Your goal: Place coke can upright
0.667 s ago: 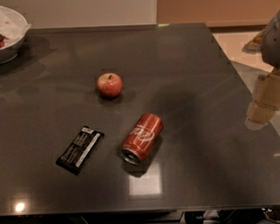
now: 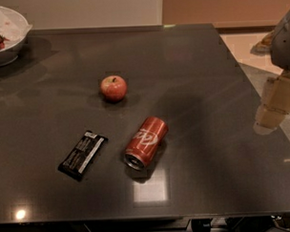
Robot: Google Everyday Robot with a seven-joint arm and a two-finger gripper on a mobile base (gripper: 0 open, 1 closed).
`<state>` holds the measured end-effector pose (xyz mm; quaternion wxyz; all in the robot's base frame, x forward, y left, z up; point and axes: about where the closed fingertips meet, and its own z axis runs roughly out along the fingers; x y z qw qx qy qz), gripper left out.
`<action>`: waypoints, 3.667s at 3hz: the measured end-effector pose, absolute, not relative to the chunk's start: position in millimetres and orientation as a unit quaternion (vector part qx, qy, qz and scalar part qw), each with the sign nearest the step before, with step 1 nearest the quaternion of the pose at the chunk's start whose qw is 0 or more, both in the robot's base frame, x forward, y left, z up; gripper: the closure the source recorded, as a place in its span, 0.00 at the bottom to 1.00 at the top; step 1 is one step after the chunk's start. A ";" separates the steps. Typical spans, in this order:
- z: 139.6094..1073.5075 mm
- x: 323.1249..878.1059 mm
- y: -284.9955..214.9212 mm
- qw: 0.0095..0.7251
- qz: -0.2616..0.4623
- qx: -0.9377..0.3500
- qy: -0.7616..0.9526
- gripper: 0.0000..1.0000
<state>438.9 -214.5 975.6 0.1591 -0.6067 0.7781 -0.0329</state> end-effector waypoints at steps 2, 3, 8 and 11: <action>953.4 468.2 -128.3 0.169 0.025 -0.731 0.661 0.00; 945.6 474.2 -105.4 0.170 0.043 -0.761 0.625 0.00; 863.6 409.8 -9.8 0.078 0.011 -0.942 0.326 0.00; 834.8 413.4 -5.0 0.038 -0.015 -0.958 0.284 0.17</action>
Offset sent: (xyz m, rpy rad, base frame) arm 0.0402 0.1274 -0.0380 0.0853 0.0601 0.5502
